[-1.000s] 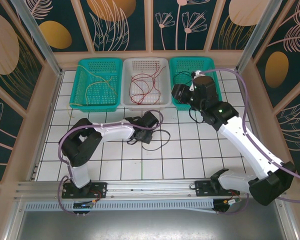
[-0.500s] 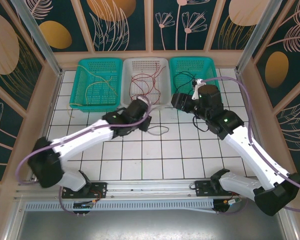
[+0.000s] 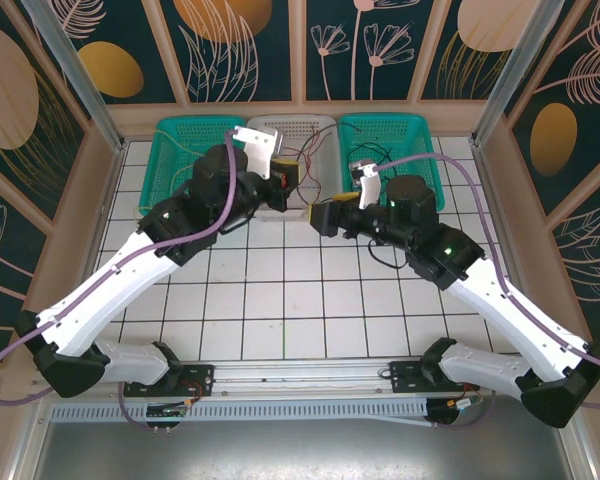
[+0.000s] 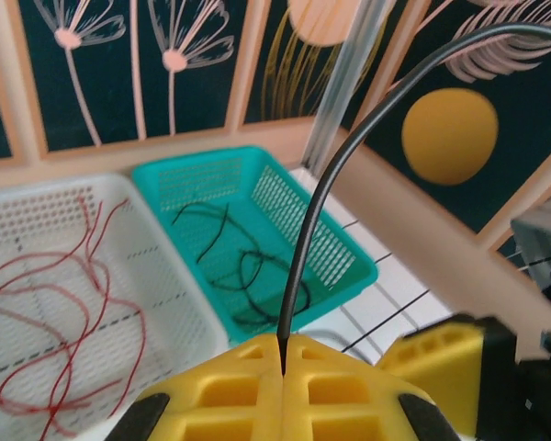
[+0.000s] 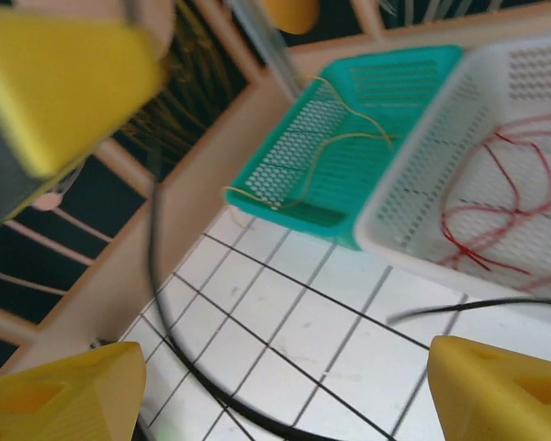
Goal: Untangle the cables
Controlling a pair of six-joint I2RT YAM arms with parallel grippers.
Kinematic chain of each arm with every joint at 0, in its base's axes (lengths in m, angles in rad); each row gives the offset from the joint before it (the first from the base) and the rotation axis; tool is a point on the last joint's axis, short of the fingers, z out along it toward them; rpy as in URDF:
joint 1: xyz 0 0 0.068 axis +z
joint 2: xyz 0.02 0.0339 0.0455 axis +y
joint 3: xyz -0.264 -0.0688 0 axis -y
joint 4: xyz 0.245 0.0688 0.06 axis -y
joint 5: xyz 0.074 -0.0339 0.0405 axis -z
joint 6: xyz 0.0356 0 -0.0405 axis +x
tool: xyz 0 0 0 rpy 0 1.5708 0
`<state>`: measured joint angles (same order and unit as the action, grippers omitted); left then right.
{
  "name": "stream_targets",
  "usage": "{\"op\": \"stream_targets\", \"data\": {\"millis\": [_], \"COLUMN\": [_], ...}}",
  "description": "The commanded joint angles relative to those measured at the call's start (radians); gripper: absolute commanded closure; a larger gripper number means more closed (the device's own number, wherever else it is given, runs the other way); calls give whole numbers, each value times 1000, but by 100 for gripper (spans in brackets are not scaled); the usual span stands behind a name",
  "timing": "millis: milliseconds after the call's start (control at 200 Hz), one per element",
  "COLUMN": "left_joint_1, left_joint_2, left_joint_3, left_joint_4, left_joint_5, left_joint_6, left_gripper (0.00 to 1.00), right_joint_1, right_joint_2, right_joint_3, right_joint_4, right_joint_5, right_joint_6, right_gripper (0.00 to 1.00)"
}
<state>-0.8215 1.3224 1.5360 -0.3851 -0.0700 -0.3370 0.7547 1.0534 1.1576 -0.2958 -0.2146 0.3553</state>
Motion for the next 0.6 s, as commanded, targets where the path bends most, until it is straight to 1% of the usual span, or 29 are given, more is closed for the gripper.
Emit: {"op": "stream_targets", "data": {"millis": [0,80,135,240,365,425,490,596], "left_joint_1": [43,78,91,112,125,128,131,131], "left_joint_2": [23,35,40,53,67,61,46,26], "left_joint_3": [61,89,105,124,131,110,64,-18], "left_joint_4": [-4,8,18,55,102,151,240,383], "left_joint_5": [121,197,228,307,352,364,380,406], "left_joint_6": [8,-8,-17,-50,-99,-139,-201,-309], "left_gripper": [100,100,100,100,100,100,100,100], "right_joint_1": [18,22,21,34,50,57,64,70], "right_joint_2": [23,31,33,36,36,36,37,37], "right_joint_3": [70,76,77,77,74,73,71,76], "right_joint_4": [30,27,27,30,34,36,38,35], "right_joint_5": [-22,-22,-33,-53,-61,-74,-92,-70], "right_joint_6": [-74,-82,-81,-78,-77,-75,-72,-72], "right_gripper": [22,24,26,26,27,33,39,50]}}
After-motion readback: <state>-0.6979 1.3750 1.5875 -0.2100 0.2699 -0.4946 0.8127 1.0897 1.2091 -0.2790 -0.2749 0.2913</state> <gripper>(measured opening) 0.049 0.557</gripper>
